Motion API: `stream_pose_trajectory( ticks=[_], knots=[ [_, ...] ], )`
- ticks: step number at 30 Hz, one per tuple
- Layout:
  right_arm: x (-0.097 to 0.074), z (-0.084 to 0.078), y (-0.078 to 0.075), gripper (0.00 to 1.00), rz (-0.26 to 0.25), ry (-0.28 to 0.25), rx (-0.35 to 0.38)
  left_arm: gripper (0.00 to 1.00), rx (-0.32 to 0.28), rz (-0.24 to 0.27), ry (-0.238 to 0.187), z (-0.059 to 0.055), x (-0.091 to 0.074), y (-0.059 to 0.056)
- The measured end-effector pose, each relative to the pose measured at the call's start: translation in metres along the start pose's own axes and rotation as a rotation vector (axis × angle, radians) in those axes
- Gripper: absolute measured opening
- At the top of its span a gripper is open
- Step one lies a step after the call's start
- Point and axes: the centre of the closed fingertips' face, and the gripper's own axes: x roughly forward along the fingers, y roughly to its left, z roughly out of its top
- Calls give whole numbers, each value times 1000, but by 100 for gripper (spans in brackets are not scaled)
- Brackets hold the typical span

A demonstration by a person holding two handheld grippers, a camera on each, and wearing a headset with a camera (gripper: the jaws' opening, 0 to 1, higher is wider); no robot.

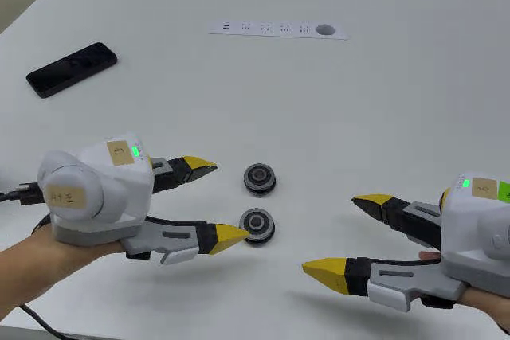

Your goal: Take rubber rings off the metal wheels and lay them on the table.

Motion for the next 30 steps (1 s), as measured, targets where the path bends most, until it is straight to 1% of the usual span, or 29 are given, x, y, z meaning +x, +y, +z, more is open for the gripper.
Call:
stream_pose_trajectory(
  ticks=[4,7,10,14,18,23,27,30],
  knots=[
    [-2,0,-2,70,-1,-15,20,54,3,-20,8,-2,7,-2],
    [-3,-2,-4,70,-7,-18,34,48,1,-51,30,-5,12,-9],
    [-4,-2,-5,68,-2,-28,59,43,15,-62,40,-8,15,-11],
    [-4,-2,-5,65,-4,-40,73,41,16,-65,53,-11,17,-11],
    [-3,-4,-5,63,2,-39,84,32,25,-83,65,-13,19,-14],
    [0,-9,-2,62,10,-18,76,31,31,-103,79,-11,22,-21],
    [1,-8,0,62,20,-19,73,29,39,-107,86,-10,24,-22],
    [2,-10,1,61,25,-12,73,28,47,-106,104,-11,26,-23]
  ],
)
